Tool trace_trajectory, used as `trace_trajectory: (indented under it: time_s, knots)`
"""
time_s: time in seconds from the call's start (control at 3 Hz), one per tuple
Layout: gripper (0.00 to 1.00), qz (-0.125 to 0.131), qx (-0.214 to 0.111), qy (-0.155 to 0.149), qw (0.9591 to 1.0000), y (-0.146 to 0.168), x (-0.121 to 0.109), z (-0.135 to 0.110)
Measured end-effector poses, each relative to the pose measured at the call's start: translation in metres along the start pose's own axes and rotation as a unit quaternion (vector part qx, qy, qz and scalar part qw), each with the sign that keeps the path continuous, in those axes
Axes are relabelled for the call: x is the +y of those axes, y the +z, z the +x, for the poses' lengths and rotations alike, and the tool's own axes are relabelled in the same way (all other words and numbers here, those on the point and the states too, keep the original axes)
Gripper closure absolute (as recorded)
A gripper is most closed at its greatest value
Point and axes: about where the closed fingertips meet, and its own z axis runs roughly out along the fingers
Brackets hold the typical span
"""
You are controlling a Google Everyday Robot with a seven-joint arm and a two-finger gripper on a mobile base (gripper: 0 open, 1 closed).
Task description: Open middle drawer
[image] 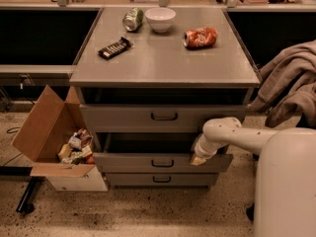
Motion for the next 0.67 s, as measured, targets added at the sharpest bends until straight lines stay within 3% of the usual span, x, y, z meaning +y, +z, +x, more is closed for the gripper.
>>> trace_trajectory:
  time_s: [0.67]
  knots:
    - [0.11,0.0,0.0,0.0,1.0,0.0,0.0,0.0]
